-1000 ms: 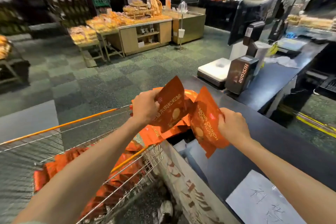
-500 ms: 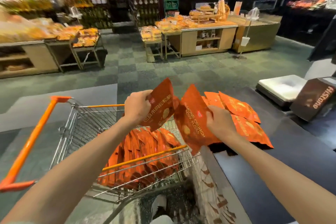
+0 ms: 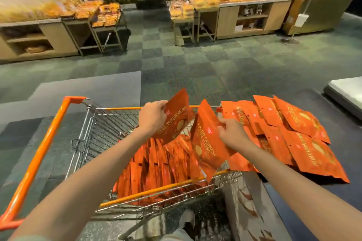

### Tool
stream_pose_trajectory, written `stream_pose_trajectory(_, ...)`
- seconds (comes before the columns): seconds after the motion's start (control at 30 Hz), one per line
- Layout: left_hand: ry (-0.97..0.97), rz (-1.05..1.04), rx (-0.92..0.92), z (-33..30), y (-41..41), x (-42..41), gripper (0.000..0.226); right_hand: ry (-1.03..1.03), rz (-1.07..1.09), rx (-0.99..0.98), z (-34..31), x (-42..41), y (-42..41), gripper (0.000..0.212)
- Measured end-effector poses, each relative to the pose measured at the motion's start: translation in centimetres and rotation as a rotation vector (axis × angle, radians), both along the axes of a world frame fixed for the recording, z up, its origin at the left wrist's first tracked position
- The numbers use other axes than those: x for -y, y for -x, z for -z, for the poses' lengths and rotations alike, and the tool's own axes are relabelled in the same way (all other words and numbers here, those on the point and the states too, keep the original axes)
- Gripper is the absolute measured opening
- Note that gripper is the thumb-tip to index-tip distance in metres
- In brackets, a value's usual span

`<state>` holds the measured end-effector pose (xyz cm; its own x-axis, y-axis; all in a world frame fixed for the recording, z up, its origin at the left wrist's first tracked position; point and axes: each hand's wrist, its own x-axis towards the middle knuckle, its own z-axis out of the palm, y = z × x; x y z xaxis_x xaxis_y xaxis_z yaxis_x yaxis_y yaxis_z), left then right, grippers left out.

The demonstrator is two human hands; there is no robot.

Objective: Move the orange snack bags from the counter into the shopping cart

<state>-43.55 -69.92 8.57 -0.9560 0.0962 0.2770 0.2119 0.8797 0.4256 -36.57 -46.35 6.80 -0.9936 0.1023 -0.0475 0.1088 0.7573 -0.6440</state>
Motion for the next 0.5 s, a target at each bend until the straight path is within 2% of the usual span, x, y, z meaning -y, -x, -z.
stream_pose_trajectory(0.1, -0.033, 0.060, 0.065, 1.8, 3.1, -2.0, 0.036, 0.053, 0.105, 0.059, 1.0, -0.9, 2.1, 0.028)
stream_pose_trajectory(0.17, -0.099, 0.090, 0.118, 2.9, 5.3, -3.5, 0.042, 0.056, 0.159, 0.095, 1.3, -1.6, 3.3, 0.022)
stream_pose_trajectory(0.33, -0.212, 0.101, 0.254, 5.5, 10.3, -7.6, 0.025, 0.082, 0.303, 0.141, 2.0, -4.0, 6.0, 0.017)
stream_pose_trajectory(0.5, -0.307, 0.113, 0.394, 8.0, 13.0, -10.9, 0.021, 0.026, 0.317, 0.206, 3.2, -5.0, 7.0, 0.019)
